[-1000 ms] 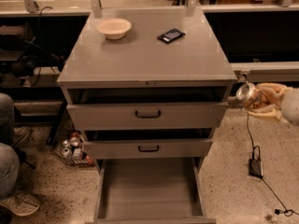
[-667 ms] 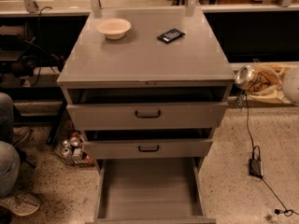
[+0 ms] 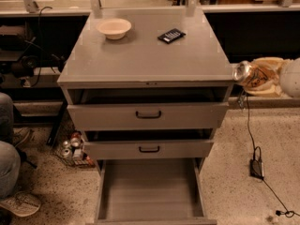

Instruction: Pick orange can from bottom drawer and place on counter

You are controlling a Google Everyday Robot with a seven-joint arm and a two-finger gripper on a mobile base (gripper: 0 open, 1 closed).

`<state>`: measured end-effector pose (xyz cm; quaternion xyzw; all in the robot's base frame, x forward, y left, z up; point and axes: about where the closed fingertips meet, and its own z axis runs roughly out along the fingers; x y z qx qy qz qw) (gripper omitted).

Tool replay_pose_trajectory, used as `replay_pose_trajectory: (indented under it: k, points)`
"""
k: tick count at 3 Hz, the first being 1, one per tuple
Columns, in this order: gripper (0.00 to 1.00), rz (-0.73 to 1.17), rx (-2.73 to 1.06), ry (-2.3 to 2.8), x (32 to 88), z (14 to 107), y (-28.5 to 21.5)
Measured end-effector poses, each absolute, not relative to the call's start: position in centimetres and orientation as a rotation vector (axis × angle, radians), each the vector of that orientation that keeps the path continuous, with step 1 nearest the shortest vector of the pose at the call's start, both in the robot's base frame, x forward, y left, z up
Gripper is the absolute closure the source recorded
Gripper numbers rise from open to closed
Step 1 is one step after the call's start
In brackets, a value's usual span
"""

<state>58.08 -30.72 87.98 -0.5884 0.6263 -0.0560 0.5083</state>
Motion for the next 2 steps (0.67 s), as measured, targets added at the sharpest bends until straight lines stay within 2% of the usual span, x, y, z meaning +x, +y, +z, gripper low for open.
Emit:
replay_pose_trajectory:
  k: [2]
  points:
    - [1.00,-0.129,-1.797,1.265,65.7,90.3,-25.5]
